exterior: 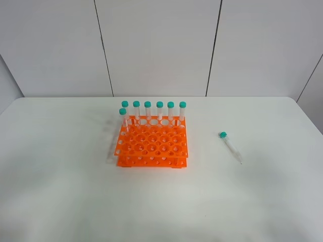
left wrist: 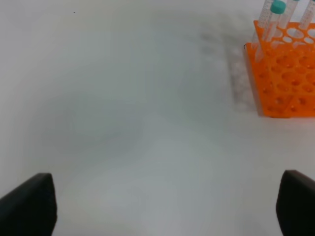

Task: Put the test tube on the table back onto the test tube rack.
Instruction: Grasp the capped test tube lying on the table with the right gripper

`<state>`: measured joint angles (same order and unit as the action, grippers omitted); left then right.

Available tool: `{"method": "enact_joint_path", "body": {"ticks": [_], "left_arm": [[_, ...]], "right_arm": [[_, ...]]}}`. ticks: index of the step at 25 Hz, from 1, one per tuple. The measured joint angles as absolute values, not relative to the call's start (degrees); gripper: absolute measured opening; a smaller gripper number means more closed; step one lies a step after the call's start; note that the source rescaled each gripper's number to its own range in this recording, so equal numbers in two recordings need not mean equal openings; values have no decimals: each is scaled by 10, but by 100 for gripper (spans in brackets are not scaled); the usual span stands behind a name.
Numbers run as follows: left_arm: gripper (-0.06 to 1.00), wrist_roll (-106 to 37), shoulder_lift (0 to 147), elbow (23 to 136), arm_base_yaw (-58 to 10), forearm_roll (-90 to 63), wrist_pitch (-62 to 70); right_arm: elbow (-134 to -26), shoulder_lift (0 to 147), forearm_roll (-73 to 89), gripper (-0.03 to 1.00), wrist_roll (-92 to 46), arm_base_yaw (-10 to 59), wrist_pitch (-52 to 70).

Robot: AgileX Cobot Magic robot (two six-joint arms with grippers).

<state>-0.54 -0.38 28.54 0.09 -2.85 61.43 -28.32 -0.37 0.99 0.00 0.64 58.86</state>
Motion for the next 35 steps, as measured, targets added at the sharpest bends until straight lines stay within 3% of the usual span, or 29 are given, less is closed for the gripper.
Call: {"method": "enact_joint_path", "body": {"ticks": [35], "left_arm": [[97,-5,-4,285,1,-29,614]], "right_arm": [[-283,-4,10,96,4,6,589]]}}
